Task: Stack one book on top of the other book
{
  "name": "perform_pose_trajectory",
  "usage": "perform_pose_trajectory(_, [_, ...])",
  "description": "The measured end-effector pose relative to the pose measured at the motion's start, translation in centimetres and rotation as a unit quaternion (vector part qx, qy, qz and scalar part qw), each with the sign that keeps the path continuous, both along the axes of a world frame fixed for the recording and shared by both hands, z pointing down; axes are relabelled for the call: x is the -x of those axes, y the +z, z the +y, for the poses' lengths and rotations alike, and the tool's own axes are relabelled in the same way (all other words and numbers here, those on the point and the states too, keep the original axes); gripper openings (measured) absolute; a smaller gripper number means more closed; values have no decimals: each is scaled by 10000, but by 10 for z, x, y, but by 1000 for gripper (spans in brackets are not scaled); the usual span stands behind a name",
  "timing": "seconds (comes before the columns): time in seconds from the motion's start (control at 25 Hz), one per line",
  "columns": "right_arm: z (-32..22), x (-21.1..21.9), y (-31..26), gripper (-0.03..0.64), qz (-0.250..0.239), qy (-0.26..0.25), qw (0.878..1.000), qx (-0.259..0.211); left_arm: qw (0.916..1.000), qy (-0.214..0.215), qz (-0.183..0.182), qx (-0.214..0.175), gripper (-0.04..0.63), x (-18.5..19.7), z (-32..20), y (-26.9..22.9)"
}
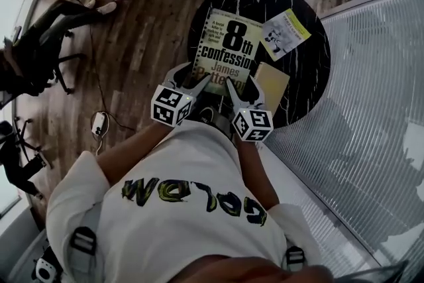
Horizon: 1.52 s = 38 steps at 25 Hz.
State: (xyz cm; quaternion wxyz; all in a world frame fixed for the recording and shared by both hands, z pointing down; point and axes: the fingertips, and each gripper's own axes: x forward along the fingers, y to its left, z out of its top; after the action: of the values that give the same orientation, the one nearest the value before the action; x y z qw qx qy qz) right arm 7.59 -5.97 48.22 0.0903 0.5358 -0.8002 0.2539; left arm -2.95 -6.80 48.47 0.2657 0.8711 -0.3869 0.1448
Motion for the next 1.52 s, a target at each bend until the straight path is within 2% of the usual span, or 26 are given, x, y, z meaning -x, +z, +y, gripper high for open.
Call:
perform_pose_trajectory(0.24, [11,-13,2,270,2,195,9998,42,9997,228,28,77,250,-14,7,3])
perform_pose_trajectory(0.44, [33,-38,0,270,72,584,9982,62,9980,606,119,128,250,-40,21,3])
perform_pose_trajectory(0.84, [76,-97,-6,269,235,1376,9901,148,9885,1471,280,230,250,-103,49,1])
perform_pose_trajectory(1.52, [76,-122,7,270,305,1380,9896,263,9854,1597,290,516,250,-128,53,19])
